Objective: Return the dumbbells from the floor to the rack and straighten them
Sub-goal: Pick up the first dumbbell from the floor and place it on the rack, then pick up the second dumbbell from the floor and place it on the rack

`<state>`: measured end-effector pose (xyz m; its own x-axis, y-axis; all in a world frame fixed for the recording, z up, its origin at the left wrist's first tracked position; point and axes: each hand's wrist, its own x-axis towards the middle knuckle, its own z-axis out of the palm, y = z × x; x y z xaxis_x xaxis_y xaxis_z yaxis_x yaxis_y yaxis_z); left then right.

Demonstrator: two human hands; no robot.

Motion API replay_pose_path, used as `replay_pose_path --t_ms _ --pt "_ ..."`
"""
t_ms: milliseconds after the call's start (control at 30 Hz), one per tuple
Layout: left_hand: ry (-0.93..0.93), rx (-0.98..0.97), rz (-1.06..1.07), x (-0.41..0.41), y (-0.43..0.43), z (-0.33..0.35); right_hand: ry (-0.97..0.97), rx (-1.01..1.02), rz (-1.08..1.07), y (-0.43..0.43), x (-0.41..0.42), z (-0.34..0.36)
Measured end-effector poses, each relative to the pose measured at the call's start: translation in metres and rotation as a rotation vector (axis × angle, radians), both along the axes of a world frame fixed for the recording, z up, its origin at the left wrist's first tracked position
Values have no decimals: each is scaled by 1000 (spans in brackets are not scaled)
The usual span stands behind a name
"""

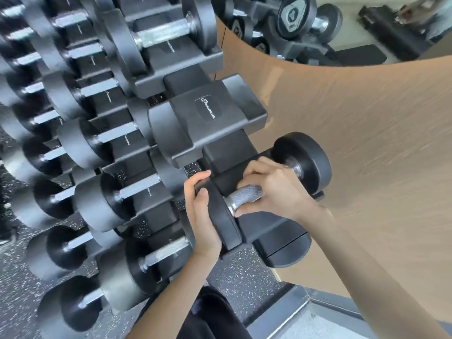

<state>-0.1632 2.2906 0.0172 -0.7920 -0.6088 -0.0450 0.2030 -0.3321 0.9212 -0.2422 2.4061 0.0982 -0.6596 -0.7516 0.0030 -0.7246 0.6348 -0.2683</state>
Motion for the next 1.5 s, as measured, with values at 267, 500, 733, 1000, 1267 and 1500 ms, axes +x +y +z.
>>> replay_pose_path --t_ms 267,500,733,1000,1267,1500 --pt "-15 -353 -279 19 -30 1 6 -25 79 5 10 -2" --pt "-376 -916 -285 78 -76 20 118 -49 52 -37 29 5" --pt "-765 -1370 -103 172 -124 36 262 -225 179 -87 56 24" --pt "-980 -1397 -17 257 -161 29 182 52 498 -170 128 -24" --pt "-1144 -1346 38 346 -217 16 172 43 541 -248 219 -51" --pt "-1206 -1371 -57 419 -292 -8 111 34 557 -314 296 -65"
